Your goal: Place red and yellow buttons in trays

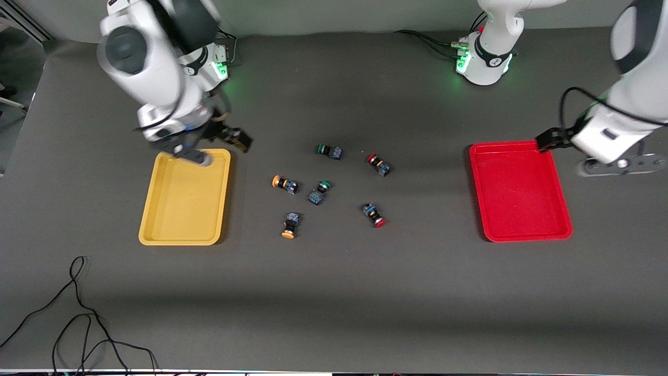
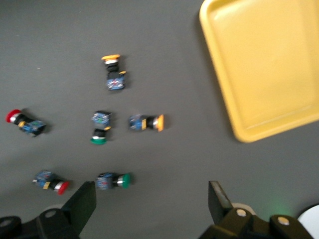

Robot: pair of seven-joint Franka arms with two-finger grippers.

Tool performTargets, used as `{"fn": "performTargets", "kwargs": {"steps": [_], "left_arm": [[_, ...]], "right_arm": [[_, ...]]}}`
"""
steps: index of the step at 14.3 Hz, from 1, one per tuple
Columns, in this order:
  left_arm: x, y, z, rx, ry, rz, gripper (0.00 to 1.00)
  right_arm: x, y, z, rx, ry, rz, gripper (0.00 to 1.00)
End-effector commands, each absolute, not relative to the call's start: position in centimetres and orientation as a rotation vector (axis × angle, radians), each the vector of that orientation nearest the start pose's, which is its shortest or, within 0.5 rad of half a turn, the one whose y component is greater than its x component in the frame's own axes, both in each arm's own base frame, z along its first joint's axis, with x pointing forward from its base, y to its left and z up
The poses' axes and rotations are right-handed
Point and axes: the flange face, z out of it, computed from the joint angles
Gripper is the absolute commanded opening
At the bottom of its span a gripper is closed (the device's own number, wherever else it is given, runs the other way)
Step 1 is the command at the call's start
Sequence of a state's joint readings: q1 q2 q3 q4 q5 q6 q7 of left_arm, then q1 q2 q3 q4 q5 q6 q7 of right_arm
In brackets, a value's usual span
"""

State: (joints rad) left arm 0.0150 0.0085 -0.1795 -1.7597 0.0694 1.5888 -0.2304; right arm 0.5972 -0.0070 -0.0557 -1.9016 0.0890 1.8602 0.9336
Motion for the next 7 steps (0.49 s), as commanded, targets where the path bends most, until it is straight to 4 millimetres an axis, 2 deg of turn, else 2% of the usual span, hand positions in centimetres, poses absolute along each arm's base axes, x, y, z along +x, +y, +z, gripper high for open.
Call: {"fn": "performTargets", "kwargs": {"steps": [1, 3, 5, 7], "left_arm": [[54.5, -14.6, 49.6, -3.055, -0.226, 0.296, 1.00], [54.5, -20.4, 46.2, -3.046, -0.332, 0.301, 1.00], [54.1, -26.4, 41.8, -3.020, -0.453, 0.293, 1.00], [52.9, -31.8, 37.5, -2.995, -0.548, 0.284, 1.00]], "right_arm": [[46.6, 29.9, 49.1, -3.020, 0.728, 0.090, 1.00], [46.8, 29.8, 48.9, -3.008, 0.791, 0.094, 1.00], [47.3, 29.9, 48.1, -2.904, 1.114, 0.087, 1.00], [47.7, 30.4, 46.7, -2.808, 1.357, 0.091, 1.00]]}}
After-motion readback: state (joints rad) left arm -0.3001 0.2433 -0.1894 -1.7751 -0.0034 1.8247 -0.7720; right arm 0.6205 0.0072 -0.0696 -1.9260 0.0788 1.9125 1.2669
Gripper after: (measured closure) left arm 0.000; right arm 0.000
